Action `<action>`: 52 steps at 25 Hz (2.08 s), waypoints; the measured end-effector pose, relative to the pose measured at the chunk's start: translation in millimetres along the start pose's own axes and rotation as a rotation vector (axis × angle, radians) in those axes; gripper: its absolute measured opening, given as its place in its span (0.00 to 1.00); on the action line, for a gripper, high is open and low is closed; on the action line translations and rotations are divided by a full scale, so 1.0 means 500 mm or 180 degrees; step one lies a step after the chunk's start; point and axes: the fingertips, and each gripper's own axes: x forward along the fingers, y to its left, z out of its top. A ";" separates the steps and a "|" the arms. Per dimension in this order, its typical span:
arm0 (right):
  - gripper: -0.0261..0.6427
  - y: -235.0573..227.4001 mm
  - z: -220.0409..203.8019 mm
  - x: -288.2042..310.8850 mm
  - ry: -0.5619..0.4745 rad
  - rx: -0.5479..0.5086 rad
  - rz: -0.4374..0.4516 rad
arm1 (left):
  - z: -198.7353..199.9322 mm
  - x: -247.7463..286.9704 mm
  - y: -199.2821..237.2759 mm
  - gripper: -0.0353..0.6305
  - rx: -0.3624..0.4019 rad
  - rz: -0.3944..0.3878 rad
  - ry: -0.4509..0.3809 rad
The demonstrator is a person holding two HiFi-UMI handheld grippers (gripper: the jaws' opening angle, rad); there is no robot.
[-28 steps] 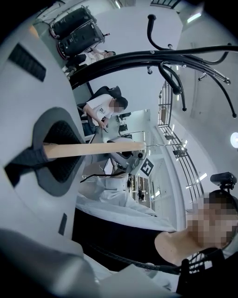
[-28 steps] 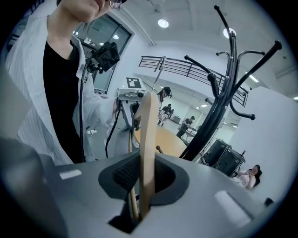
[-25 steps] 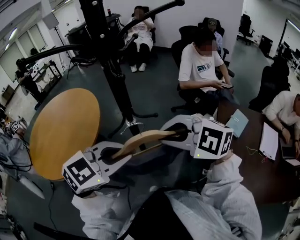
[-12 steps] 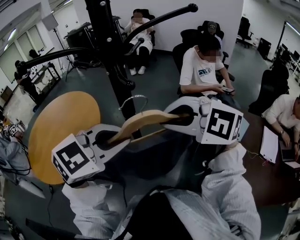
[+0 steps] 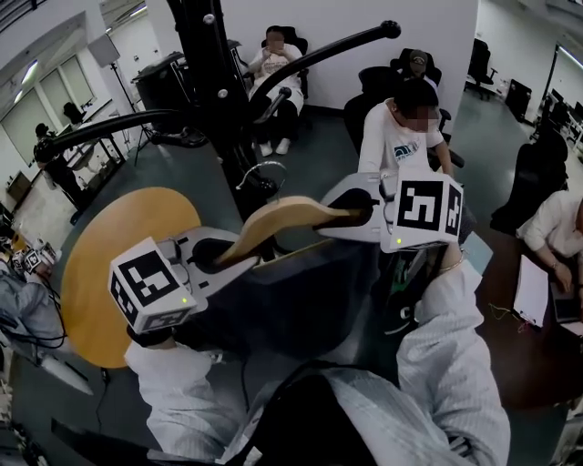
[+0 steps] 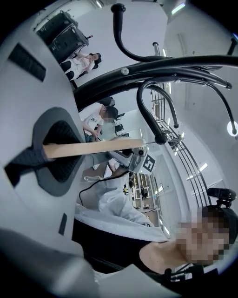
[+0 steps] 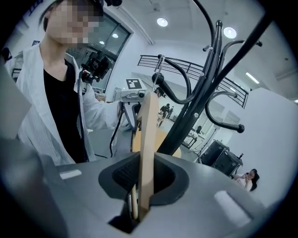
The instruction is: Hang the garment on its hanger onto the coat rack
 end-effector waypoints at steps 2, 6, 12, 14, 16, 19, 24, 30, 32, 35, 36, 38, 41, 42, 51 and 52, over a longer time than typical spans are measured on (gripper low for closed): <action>0.10 -0.016 -0.011 0.006 0.0038 0.0029 0.0060 | -0.007 0.004 0.016 0.10 -0.0050 -0.0010 0.0029; 0.10 -0.043 -0.047 0.030 0.0063 0.0117 0.0126 | -0.042 0.027 0.042 0.10 -0.0151 -0.0057 0.0066; 0.10 -0.073 -0.087 0.073 0.0127 0.0285 0.0204 | -0.085 0.044 0.076 0.10 -0.0333 -0.0092 0.0127; 0.10 -0.072 -0.094 0.088 0.0141 0.0317 0.0207 | -0.100 0.043 0.077 0.10 -0.0356 -0.0098 0.0143; 0.10 -0.070 -0.100 0.103 0.0156 0.0325 0.0193 | -0.115 0.042 0.078 0.10 -0.0354 -0.0086 0.0154; 0.10 -0.076 -0.114 0.112 0.0144 0.0332 0.0184 | -0.128 0.051 0.085 0.10 -0.0357 -0.0069 0.0169; 0.10 -0.085 -0.112 0.126 0.0110 0.0301 0.0162 | -0.138 0.046 0.096 0.10 -0.0374 -0.0044 0.0146; 0.11 -0.089 -0.108 0.124 0.0087 0.0064 -0.0156 | -0.135 0.044 0.100 0.10 -0.0152 0.0252 0.0113; 0.11 -0.091 -0.112 0.124 0.0115 0.0020 -0.0307 | -0.133 0.047 0.100 0.10 -0.0031 0.0381 0.0113; 0.13 -0.090 -0.110 0.123 0.0146 0.0019 -0.0450 | -0.122 0.043 0.090 0.10 -0.0032 0.0360 0.0042; 0.14 -0.088 -0.107 0.122 0.0134 0.0036 -0.0448 | -0.116 0.040 0.088 0.11 -0.0027 0.0357 0.0004; 0.20 -0.082 -0.097 0.119 0.0094 0.0082 -0.0415 | -0.104 0.031 0.088 0.13 -0.0013 0.0380 -0.0090; 0.27 -0.078 -0.084 0.111 0.0119 0.0076 -0.0442 | -0.093 0.016 0.091 0.23 0.0013 0.0447 -0.0180; 0.29 -0.075 -0.083 0.107 0.0137 0.0064 -0.0451 | -0.092 0.011 0.091 0.24 0.0025 0.0470 -0.0203; 0.31 -0.037 -0.048 0.044 -0.0175 0.0123 -0.0436 | -0.047 -0.059 0.063 0.25 0.0077 0.0683 -0.0409; 0.31 -0.038 -0.042 0.032 -0.0224 0.0131 -0.0457 | -0.031 -0.076 0.060 0.25 0.0073 0.0698 -0.0525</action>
